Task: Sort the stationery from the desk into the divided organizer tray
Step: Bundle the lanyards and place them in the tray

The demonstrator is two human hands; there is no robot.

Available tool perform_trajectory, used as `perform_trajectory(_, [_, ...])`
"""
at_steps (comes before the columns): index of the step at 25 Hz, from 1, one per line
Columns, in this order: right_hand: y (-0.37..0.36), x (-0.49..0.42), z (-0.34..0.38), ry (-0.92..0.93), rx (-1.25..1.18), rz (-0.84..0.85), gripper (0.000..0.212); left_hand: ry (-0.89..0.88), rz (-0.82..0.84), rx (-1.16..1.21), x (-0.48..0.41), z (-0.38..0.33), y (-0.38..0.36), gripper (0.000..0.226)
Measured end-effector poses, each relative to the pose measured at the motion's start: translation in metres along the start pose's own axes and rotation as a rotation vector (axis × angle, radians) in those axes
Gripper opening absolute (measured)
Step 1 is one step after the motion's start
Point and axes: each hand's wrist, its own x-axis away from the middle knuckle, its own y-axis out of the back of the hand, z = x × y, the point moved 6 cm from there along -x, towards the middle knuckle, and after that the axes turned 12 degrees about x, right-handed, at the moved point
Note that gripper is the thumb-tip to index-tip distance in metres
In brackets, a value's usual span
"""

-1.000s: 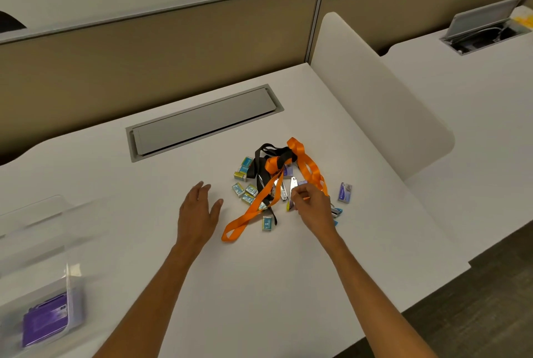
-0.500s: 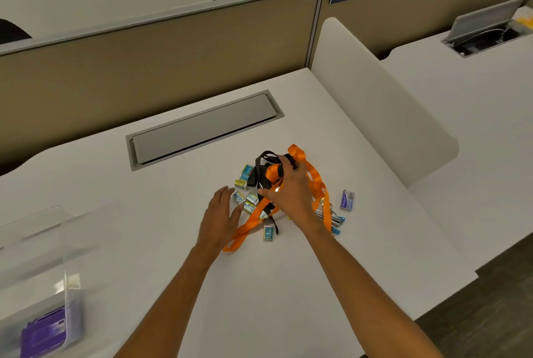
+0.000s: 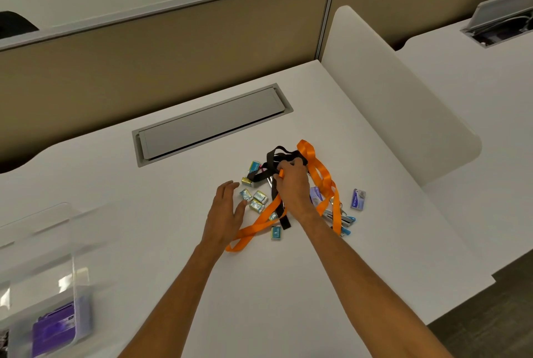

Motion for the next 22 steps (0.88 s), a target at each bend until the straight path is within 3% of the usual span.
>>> perform_trajectory(5, [0.037,0.010,-0.013,-0.003,-0.181,-0.082,0.020,-0.049,-0.031,0.055,0.002,-0.010,0.006,0.047])
perform_trajectory(14, [0.121,0.040,-0.014,0.095,-0.218,-0.188,0.017,-0.128,-0.064,0.270,0.013,-0.025,0.020,0.054])
perform_trajectory(18, [0.164,0.045,0.001,0.159,-0.229,-0.200,0.019,-0.144,0.029,0.435,0.021,-0.067,0.031,0.069])
perform_trajectory(22, [0.196,0.053,0.033,0.291,-0.232,-0.168,0.021,-0.241,0.123,0.500,0.030,-0.124,0.039,0.102])
